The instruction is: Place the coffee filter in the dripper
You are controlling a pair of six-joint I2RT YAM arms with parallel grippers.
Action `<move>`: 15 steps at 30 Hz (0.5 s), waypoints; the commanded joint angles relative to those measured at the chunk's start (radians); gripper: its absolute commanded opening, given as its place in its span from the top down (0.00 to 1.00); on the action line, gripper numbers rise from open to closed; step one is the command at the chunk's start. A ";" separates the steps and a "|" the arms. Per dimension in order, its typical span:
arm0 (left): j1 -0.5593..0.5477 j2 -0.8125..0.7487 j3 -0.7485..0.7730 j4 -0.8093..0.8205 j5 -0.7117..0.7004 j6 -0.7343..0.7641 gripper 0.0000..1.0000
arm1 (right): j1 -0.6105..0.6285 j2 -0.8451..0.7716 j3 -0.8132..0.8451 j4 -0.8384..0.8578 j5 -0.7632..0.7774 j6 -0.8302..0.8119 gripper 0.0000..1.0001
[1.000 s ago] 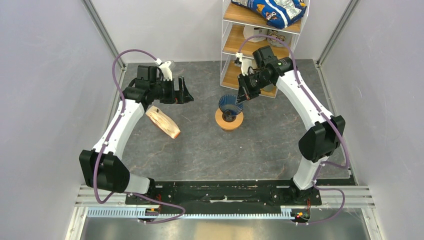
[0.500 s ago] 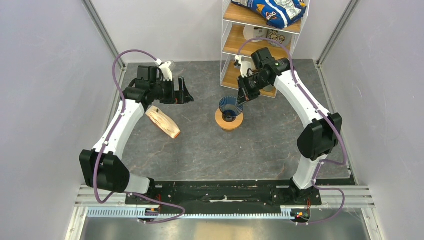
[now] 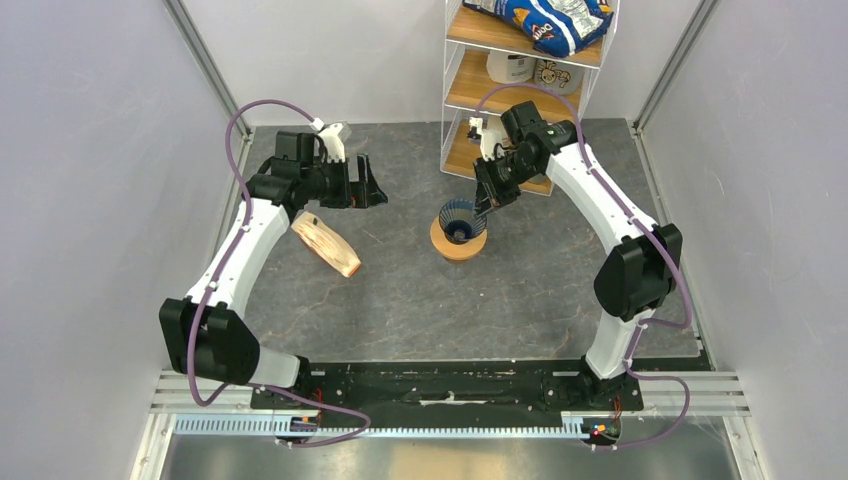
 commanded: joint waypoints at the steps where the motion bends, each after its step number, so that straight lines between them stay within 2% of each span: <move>1: 0.002 0.003 0.012 0.028 0.012 -0.033 0.01 | 0.004 0.006 0.005 0.028 -0.019 0.011 0.74; 5: 0.002 0.000 0.018 0.021 0.022 -0.036 0.01 | 0.004 0.000 0.029 0.026 -0.023 0.012 0.55; 8: 0.002 0.003 0.044 0.000 0.064 -0.037 0.00 | 0.001 -0.013 0.068 0.003 -0.024 0.011 0.47; 12: 0.000 0.006 0.084 -0.008 0.224 -0.052 0.01 | -0.032 -0.061 0.083 -0.032 -0.052 -0.014 0.36; 15: -0.031 0.009 0.091 0.021 0.296 -0.113 0.05 | -0.078 -0.099 0.053 -0.043 -0.121 -0.029 0.31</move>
